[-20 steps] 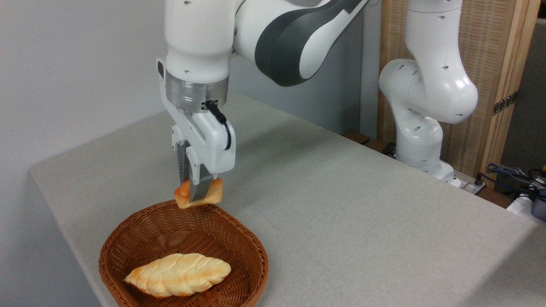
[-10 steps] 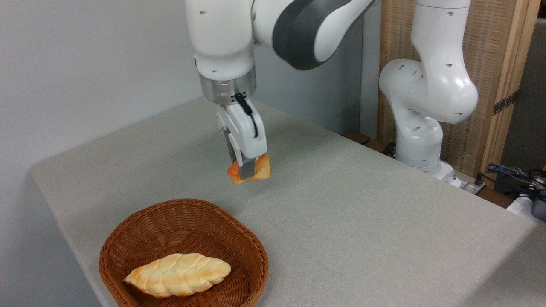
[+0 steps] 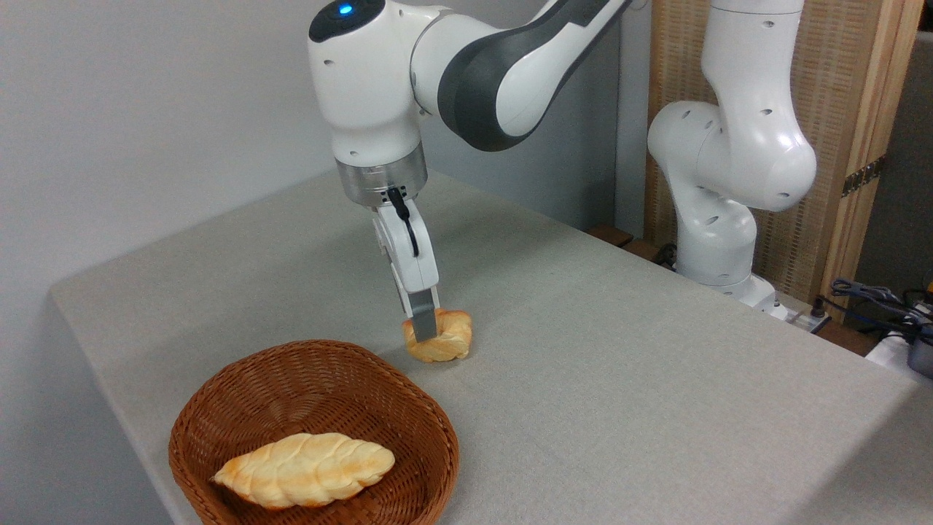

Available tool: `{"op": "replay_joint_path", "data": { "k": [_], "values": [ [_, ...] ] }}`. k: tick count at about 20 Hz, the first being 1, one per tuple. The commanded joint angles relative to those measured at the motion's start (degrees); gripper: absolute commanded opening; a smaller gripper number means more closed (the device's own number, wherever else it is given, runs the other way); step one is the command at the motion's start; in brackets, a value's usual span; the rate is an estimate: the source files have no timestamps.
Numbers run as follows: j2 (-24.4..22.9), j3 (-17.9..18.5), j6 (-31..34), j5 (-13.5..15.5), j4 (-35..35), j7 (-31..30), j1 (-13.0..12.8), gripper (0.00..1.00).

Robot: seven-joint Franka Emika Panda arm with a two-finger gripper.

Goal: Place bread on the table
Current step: 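Lower the roll onto the table surface, then open the gripper and raise it away from the roll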

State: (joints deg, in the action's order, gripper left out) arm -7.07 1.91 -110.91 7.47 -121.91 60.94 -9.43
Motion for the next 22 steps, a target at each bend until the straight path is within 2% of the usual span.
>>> {"op": "replay_joint_path", "data": {
  "k": [1,3,5,8,10,12,15,18,22],
  "values": [
    [-0.31,0.46,1.66,-0.79,0.36,2.68,-0.06,1.0],
    [-0.67,1.34,1.66,-1.14,1.67,5.4,0.11,1.0],
    [-0.84,3.0,1.66,-1.14,4.91,7.95,1.34,1.0],
    [-0.93,5.02,2.27,-0.97,11.5,7.44,1.43,1.0],
    [-0.84,5.3,5.07,-0.97,15.89,5.78,1.43,1.0],
    [-0.23,4.69,9.02,-1.23,18.98,0.17,1.34,1.0],
    [1.96,3.37,14.03,-2.29,22.93,-13.09,0.9,1.0],
    [3.37,2.58,15.98,-2.46,24.43,-24.53,0.81,1.0],
    [5.48,2.31,19.14,-4.04,28.65,-24.82,0.9,1.0]
  ]
}}
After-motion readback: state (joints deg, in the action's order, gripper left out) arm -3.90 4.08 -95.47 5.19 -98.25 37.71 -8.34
